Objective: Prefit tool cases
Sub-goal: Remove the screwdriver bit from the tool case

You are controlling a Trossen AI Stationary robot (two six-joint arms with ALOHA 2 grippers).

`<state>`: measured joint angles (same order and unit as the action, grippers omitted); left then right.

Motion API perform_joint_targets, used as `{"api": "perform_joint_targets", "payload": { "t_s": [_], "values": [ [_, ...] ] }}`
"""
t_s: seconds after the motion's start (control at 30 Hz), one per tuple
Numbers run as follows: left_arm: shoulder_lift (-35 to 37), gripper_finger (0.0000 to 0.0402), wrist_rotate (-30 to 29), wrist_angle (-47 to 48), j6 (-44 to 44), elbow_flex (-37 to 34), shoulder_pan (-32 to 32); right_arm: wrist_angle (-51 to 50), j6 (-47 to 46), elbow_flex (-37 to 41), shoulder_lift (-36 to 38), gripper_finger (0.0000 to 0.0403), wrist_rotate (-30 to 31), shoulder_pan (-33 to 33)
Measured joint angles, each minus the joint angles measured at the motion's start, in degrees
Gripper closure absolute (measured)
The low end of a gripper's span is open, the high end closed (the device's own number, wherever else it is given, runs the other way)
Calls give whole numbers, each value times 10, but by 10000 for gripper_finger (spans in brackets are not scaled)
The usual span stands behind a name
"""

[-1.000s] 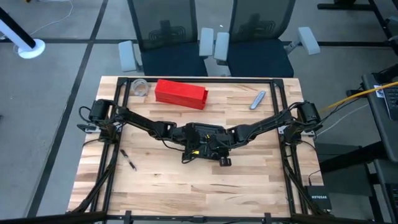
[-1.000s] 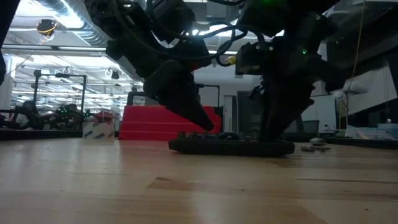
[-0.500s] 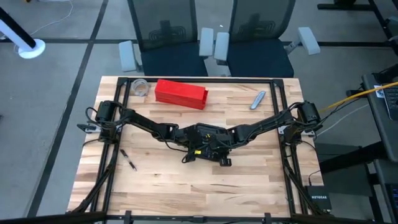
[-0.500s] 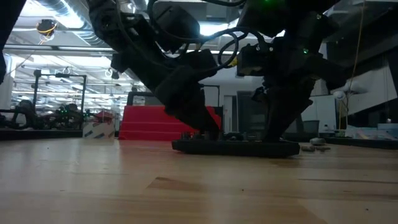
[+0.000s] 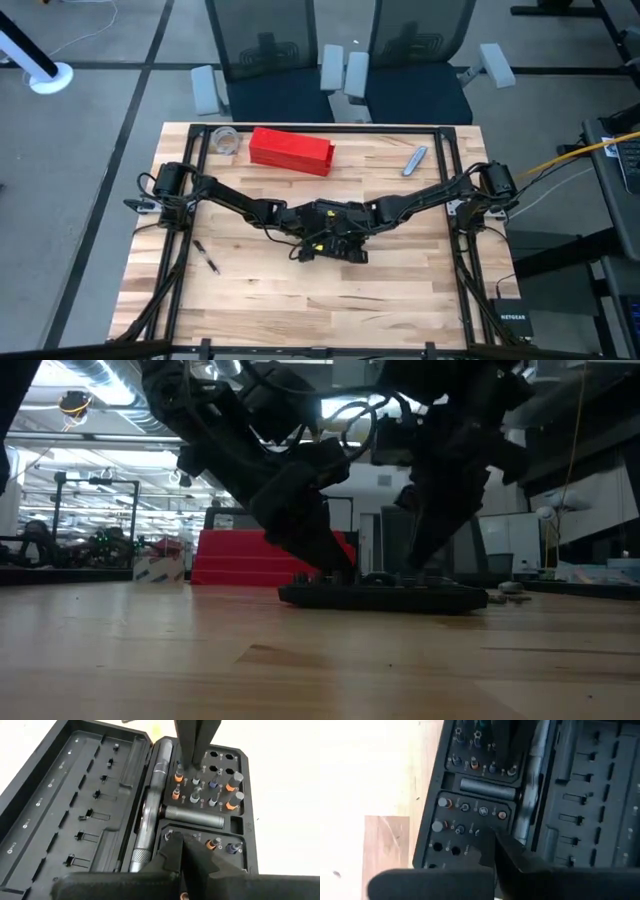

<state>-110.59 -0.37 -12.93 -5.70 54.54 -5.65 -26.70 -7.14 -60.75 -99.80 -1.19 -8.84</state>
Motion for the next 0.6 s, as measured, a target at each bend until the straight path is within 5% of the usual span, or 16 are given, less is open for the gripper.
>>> {"api": "perform_joint_targets", "payload": {
  "t_s": [0.33, 0.6],
  "values": [
    [0, 401, 1, 10, -5, 0, 0, -148, 13, 18, 88, 403, 42, 53],
    [0, 401, 5, 10, -6, -1, 6, -166, -45, 122, 186, 403, 26, 110]
  ]
}}
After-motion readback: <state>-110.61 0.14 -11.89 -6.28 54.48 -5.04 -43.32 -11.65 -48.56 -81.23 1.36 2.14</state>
